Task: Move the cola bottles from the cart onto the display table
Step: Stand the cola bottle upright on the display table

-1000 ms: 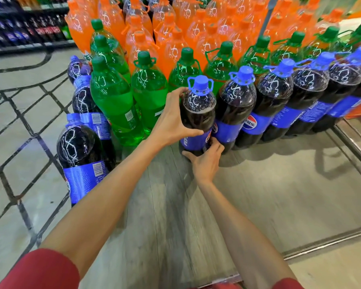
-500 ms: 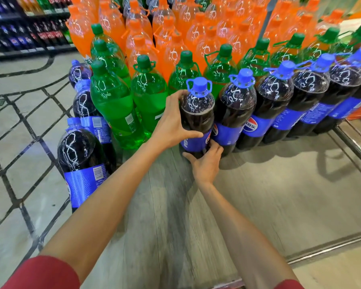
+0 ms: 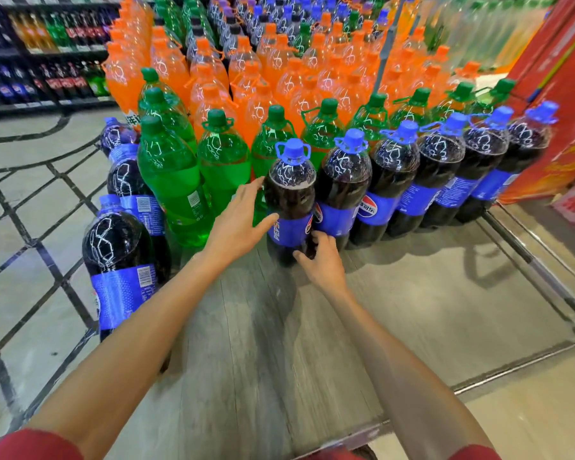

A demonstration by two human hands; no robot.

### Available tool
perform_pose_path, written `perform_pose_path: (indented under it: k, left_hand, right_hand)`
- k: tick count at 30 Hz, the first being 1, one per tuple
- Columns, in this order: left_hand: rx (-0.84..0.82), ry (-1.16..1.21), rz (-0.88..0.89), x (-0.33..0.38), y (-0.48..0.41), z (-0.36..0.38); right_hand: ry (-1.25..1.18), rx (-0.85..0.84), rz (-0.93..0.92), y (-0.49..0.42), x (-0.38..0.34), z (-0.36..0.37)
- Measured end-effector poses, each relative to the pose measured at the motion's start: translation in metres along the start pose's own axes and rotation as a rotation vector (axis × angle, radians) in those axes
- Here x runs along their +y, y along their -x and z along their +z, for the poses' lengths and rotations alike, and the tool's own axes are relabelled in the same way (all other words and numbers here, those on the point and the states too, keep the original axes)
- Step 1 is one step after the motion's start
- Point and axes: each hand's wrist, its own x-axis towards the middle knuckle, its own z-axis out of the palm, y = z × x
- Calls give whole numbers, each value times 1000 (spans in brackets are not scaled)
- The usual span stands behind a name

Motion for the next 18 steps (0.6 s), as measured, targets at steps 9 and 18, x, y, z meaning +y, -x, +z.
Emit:
perform_pose_path:
  k: [9, 18]
  left_hand:
    - [-255, -479, 76, 27, 24, -19]
    - [-543, -701, 133, 118, 30, 2]
  right_hand:
    - [494, -233, -6, 15, 0, -94]
    - [801, -285, -3, 65, 0, -172]
